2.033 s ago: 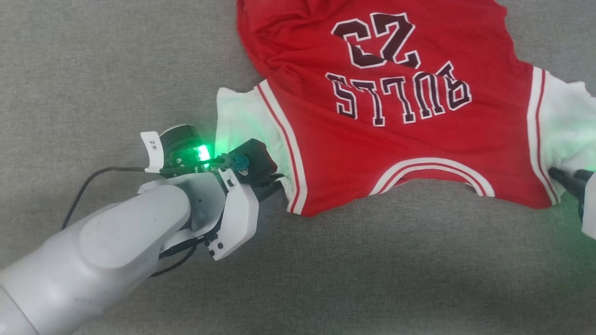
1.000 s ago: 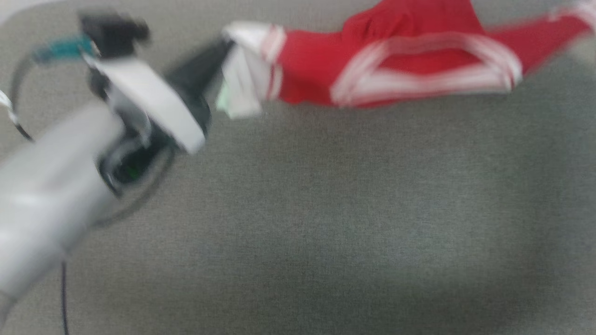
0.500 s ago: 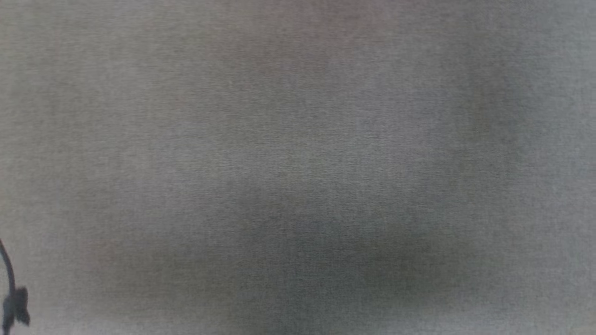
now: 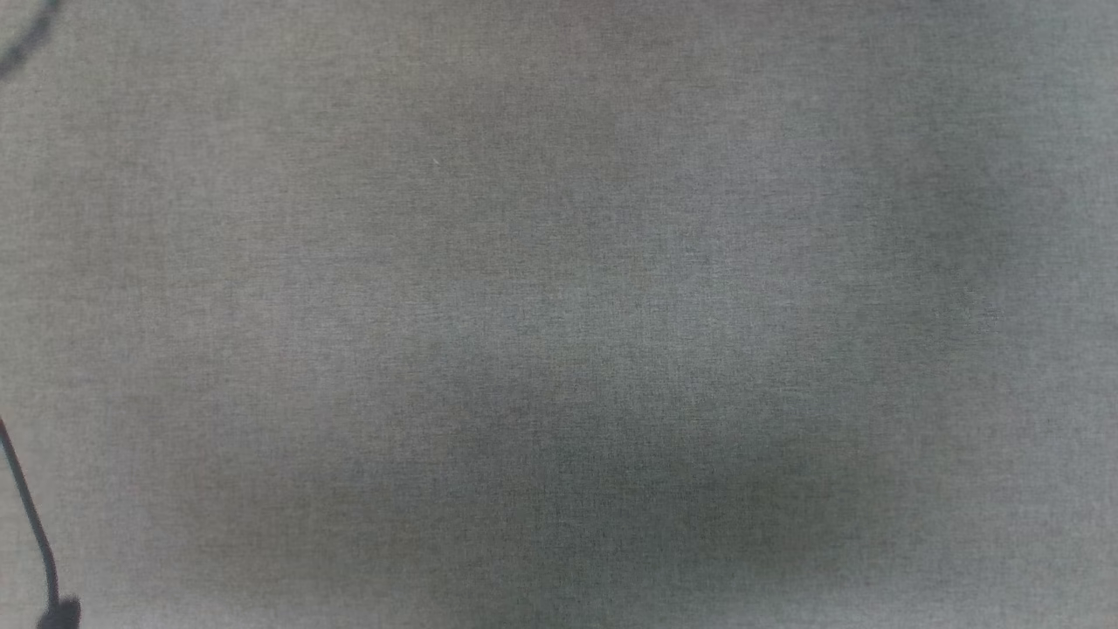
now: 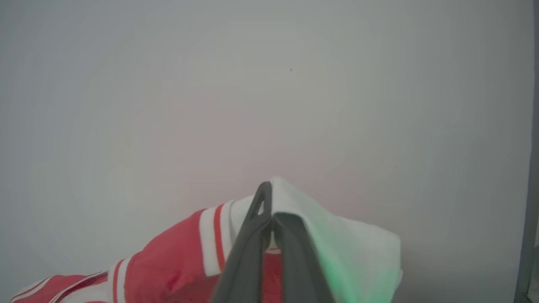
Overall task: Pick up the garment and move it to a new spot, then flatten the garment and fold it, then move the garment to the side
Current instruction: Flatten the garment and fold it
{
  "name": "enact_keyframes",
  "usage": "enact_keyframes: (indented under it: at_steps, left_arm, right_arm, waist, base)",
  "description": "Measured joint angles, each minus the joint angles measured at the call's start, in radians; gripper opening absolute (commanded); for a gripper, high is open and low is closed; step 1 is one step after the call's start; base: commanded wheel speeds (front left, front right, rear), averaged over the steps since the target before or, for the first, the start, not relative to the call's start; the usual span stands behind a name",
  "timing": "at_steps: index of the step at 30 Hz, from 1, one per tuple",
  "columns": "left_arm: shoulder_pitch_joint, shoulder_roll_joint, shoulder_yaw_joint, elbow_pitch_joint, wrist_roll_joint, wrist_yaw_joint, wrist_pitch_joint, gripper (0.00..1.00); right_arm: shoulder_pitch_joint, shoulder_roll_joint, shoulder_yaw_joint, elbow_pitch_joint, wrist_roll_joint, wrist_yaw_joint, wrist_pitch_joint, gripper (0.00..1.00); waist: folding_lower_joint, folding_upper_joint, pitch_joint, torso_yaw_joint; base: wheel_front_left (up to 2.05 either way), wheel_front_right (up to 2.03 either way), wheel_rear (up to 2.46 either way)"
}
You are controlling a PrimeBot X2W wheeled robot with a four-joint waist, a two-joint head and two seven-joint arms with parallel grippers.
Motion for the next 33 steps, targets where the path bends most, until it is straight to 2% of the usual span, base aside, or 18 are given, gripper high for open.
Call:
enact_keyframes:
  at_steps: [7,13,15,19,24,27,33]
  left_arm:
    - [0.233,0.078,-0.054,-0.177,-0.033,0.0,-0.025,0.0]
    - [0.449,0.152,-0.088,-0.322,0.014,0.0,-0.052,0.0]
    - [0.522,0.157,-0.045,-0.358,0.053,0.0,-0.052,0.0]
    - [0.69,0.142,0.109,-0.405,0.178,0.0,-0.055,0.0]
    - [0.937,0.074,0.313,-0.472,0.32,0.0,-0.055,0.0]
    - [1.075,0.033,0.402,-0.525,0.38,0.0,-0.055,0.0]
    - [1.28,0.03,0.455,-0.628,0.482,0.0,-0.055,0.0]
  right_arm:
    - [0.272,-0.101,0.141,-0.145,0.106,0.0,0.095,0.0]
    - [0.545,-0.184,0.184,-0.317,0.198,0.0,0.151,0.0]
    - [0.632,-0.205,0.178,-0.373,0.221,0.0,0.156,0.0]
    - [0.804,-0.258,0.201,-0.493,0.211,0.0,0.164,0.0]
    - [0.988,-0.287,0.184,-0.604,0.188,0.0,0.164,0.0]
    - [1.077,-0.291,0.156,-0.659,0.176,0.0,0.164,0.0]
    - [1.254,-0.284,0.105,-0.765,0.145,0.001,0.21,0.0]
  waist:
    - [0.0,0.0,-0.022,0.01]
    - [0.0,0.0,-0.069,0.016]
    - [0.0,0.0,-0.084,0.018]
    - [0.0,0.0,-0.108,0.025]
    - [-0.0001,0.0,-0.138,0.033]
    - [-0.0001,0.0,-0.154,0.037]
    - [0.0,0.0,-0.176,0.043]
  base:
    - [0.0,0.0,0.0]
    - [0.0,0.0,0.0]
    - [0.0,0.0,0.0]
    - [0.0,0.0,0.0]
    - [0.0,0.0,0.0]
    - [0.0,0.0,0.0]
    - [0.0,0.0,0.0]
